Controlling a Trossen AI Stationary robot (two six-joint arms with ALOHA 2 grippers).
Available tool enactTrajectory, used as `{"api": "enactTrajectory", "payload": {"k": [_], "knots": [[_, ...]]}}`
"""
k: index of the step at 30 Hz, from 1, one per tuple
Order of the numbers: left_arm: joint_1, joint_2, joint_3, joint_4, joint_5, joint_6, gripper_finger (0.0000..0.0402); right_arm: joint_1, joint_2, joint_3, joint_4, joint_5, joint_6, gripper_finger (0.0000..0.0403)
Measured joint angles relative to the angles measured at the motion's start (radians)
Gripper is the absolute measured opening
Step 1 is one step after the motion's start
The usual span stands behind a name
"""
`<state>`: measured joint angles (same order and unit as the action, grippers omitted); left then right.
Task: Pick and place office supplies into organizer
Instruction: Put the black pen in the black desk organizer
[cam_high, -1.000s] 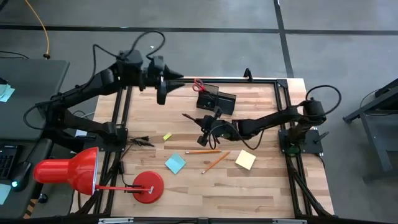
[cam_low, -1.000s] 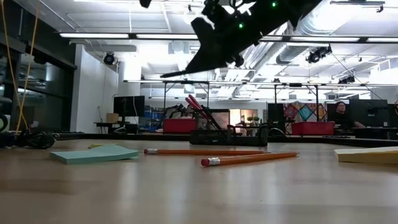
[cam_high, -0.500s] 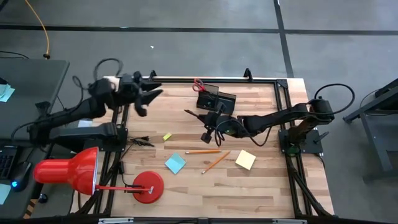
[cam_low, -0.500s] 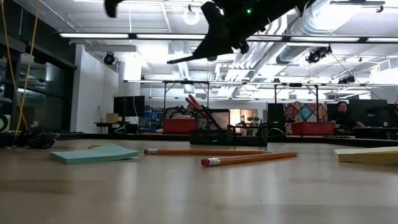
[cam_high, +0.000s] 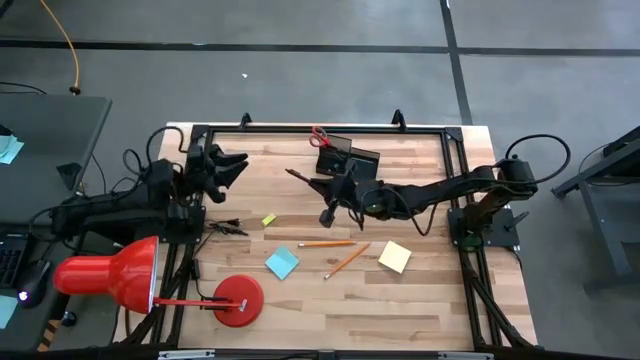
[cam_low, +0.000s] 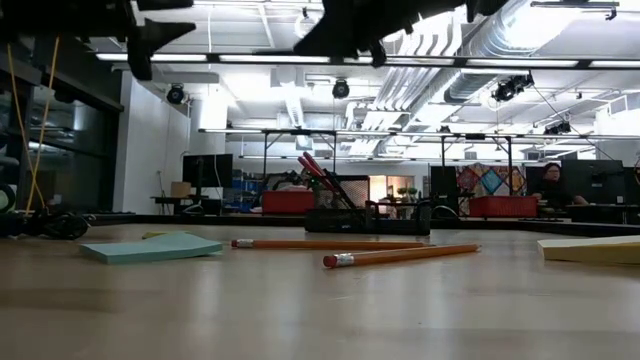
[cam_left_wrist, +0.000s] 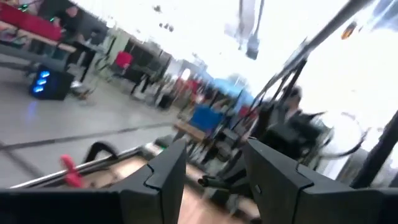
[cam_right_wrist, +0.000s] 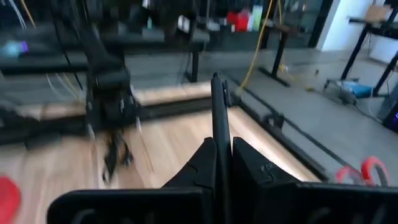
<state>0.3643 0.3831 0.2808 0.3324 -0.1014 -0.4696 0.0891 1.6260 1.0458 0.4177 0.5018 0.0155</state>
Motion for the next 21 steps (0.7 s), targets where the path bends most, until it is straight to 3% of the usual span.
{"api": "enactTrajectory", "payload": {"k": [7, 15, 21], "knots": [[-0.040, 0.031, -0.061, 0.335, -0.085, -0.012, 0.0150, -0.005, 0.000, 0.000, 0.240, -0.038, -0.020, 0.0008], [-0.038, 0.084, -0.063, 0.425, -0.054, -0.021, 0.0150, -0.026, 0.001, 0.000, 0.421, -0.145, 0.048, 0.0006], [-0.038, 0.151, -0.063, 0.464, -0.011, -0.032, 0.0150, -0.039, 0.001, 0.006, 0.430, -0.157, 0.081, 0.0006]]}}
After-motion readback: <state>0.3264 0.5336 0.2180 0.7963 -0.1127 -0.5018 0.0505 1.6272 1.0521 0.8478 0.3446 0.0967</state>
